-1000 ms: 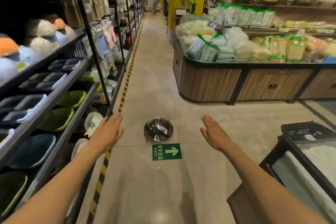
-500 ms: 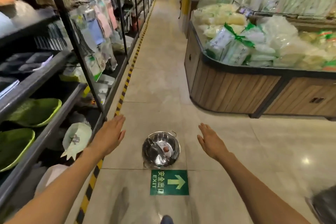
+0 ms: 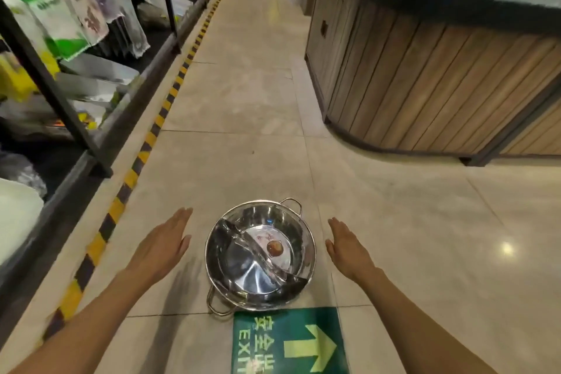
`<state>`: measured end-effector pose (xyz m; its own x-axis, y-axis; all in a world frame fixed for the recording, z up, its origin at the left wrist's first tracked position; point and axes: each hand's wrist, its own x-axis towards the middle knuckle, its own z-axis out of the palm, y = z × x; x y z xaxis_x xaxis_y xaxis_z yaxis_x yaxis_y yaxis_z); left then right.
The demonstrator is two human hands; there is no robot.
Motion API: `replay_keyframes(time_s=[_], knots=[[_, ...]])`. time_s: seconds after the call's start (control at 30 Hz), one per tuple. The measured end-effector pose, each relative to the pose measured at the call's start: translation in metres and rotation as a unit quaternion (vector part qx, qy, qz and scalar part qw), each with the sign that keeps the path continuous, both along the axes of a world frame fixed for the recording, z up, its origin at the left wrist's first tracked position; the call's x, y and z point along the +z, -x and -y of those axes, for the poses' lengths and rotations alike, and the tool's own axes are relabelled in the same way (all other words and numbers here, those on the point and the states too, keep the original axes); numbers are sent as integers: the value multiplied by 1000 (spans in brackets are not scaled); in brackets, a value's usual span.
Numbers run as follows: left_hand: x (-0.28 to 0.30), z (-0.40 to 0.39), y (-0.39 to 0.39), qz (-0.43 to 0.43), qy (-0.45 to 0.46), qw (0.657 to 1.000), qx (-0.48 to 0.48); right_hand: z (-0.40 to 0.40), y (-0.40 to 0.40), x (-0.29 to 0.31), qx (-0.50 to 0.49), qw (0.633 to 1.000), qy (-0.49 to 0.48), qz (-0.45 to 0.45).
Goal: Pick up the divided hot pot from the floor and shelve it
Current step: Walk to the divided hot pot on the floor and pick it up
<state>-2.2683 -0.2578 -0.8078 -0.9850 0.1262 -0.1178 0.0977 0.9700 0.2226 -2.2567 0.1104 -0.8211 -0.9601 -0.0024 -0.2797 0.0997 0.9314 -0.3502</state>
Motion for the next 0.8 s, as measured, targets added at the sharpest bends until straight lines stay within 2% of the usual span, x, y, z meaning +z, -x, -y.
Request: replay_keyframes(time_s=[0.13, 0.27, 0.4, 0.5, 0.63, 0.8], knots=[[-142, 13, 30, 18, -42, 999, 17, 3, 29, -133, -26, 999, 40, 5], [-222, 17, 42, 48, -77, 995, 35, 8, 40, -212, -29, 997, 72, -21], [-241, 11, 44, 73, -113, 990, 30, 9, 36, -231, -37, 995, 78, -40], [-243, 7, 52, 56, -131, 990, 23, 5, 34, -233, -39, 995, 72, -59], [-254, 0, 60, 42, -156, 986, -32, -1, 34, -241, -30, 994, 61, -80], [-262, 3, 60, 43, -151, 988, 2, 0, 29, -237, -84, 993, 59, -60]])
